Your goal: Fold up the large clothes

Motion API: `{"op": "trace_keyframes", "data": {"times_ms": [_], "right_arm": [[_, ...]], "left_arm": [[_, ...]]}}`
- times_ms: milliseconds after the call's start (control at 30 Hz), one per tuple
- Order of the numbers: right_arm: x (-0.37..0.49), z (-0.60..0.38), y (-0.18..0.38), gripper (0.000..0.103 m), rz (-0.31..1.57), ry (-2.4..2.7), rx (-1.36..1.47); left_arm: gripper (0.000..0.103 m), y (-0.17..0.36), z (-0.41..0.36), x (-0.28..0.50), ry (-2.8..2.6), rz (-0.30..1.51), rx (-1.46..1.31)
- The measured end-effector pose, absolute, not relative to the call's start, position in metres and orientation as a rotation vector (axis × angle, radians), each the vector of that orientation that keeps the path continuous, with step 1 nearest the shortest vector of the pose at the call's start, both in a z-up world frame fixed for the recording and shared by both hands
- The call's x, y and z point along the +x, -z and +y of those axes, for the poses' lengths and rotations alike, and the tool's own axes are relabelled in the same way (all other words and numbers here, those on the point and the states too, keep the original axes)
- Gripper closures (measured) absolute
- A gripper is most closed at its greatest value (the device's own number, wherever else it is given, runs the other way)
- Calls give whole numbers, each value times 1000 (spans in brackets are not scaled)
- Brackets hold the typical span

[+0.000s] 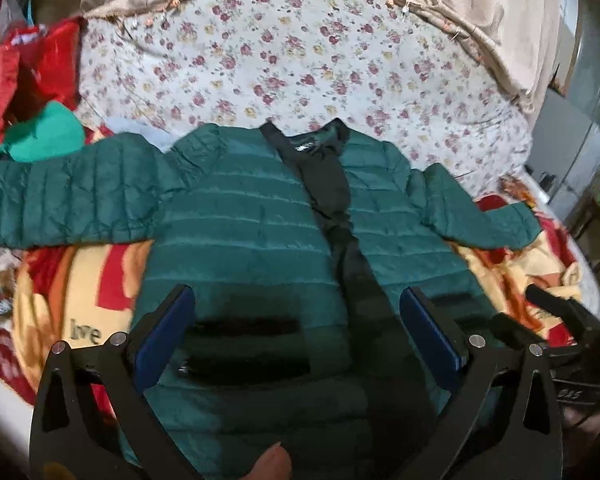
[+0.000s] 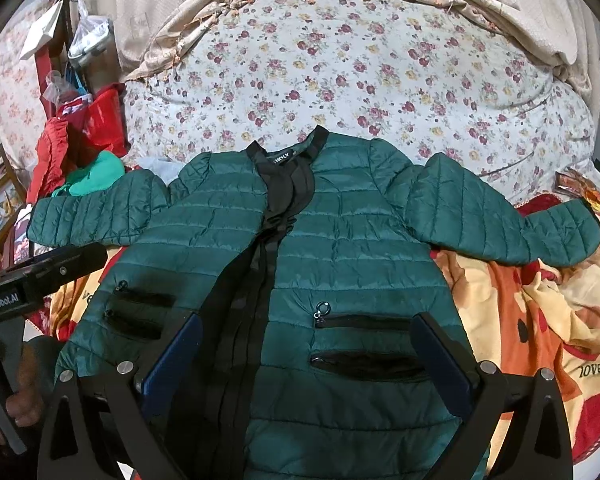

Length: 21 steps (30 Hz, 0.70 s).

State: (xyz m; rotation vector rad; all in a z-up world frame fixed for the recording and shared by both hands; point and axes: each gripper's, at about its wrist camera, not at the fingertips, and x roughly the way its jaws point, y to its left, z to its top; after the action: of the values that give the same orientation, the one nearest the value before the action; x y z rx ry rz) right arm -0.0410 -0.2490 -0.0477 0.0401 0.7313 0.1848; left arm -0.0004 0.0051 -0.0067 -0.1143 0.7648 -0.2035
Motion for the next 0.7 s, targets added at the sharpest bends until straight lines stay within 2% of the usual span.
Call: {"op": "trace_keyframes", "data": {"times_ms": [700], "right_arm": [[-42, -250, 47, 0, 730, -182, 43]], "left_arm": [[0, 18, 11, 4, 91, 801, -45]]}}
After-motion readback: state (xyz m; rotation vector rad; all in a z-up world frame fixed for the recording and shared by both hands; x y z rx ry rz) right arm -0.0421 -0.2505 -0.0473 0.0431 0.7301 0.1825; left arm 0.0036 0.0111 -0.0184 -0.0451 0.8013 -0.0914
